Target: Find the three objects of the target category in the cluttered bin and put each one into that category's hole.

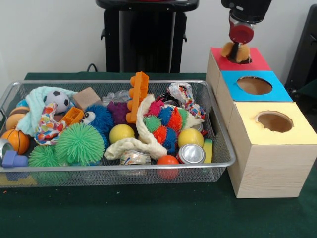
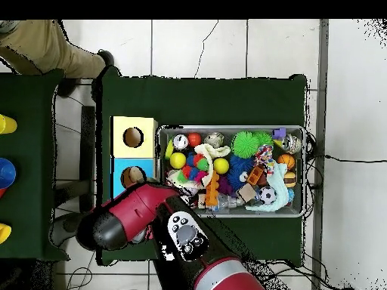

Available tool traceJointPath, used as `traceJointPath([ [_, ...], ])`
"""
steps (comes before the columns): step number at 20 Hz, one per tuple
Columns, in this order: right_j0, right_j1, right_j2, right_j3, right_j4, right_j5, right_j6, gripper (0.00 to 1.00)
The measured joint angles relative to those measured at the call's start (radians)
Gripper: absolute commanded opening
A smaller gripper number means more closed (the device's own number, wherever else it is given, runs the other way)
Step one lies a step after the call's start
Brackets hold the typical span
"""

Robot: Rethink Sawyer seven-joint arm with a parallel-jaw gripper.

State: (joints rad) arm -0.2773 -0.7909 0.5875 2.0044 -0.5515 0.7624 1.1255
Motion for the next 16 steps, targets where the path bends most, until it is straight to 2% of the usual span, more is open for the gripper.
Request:
traceJointPath([
  [7, 0.004, 0.002, -0.015, 0.001, 0.009, -0.021, 0.0, 0.0],
  [8, 0.009, 0.001, -0.026, 0.001, 0.016, -0.023, 0.0, 1.0],
  [16, 0.014, 0.002, -0.037, 0.005, 0.029, -0.023, 0.0, 1.0],
])
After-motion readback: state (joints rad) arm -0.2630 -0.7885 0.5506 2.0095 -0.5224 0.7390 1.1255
